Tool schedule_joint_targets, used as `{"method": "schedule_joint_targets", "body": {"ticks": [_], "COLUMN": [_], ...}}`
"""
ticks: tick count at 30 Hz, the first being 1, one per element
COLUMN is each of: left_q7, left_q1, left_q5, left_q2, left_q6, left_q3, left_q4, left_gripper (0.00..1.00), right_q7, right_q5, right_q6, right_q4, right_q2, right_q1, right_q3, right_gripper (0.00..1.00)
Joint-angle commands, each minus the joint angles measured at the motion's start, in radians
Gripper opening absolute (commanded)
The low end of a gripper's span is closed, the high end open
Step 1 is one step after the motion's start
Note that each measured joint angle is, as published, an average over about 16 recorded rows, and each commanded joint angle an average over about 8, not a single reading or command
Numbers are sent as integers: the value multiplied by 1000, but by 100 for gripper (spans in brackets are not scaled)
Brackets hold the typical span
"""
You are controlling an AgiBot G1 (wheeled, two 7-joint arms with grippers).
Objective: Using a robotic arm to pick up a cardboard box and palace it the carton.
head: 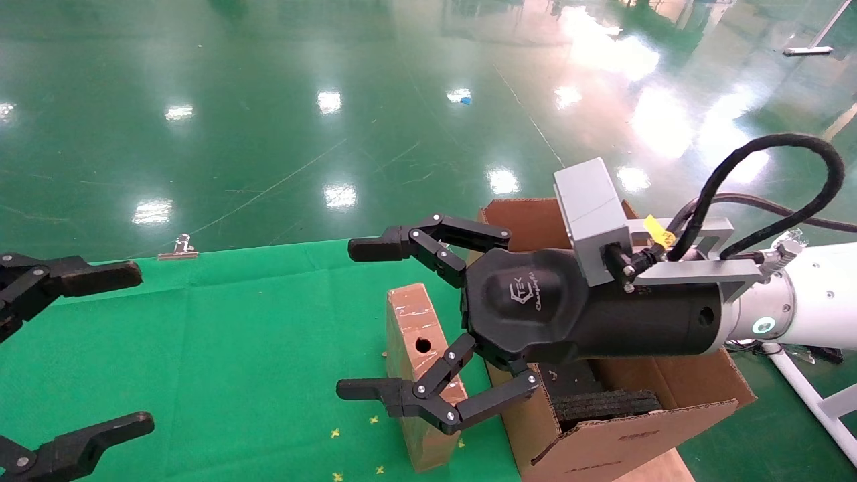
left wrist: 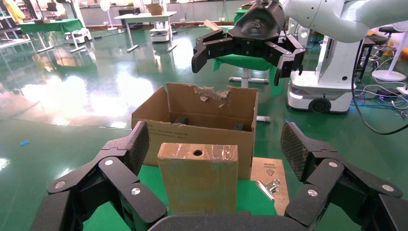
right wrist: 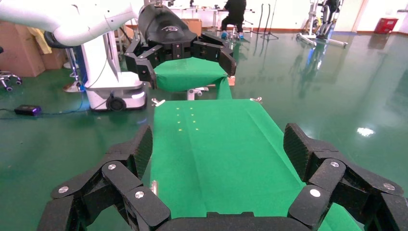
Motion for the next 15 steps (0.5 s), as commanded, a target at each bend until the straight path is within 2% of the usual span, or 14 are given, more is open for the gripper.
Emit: {"method": "schedule_joint_targets", "body": {"ticks": [1,10,15], "left_q7": [0,0,0], "left_q1": [0,0,0], "left_q5": [0,0,0], "left_q2": [0,0,0], "left_q6": [0,0,0], "left_q3": [0,0,0], "left_q4": [0,0,1], "left_gripper": [100,100,100], "right_q7": [0,1,28], "right_q5": [0,-4,-61], "right_q6": [0,0,8], "right_q4": [0,1,15], "right_q2": [0,0,-1], "right_q1": [0,0,18], "right_q3": [0,-2,-32], "right_gripper": [100,100,100]}}
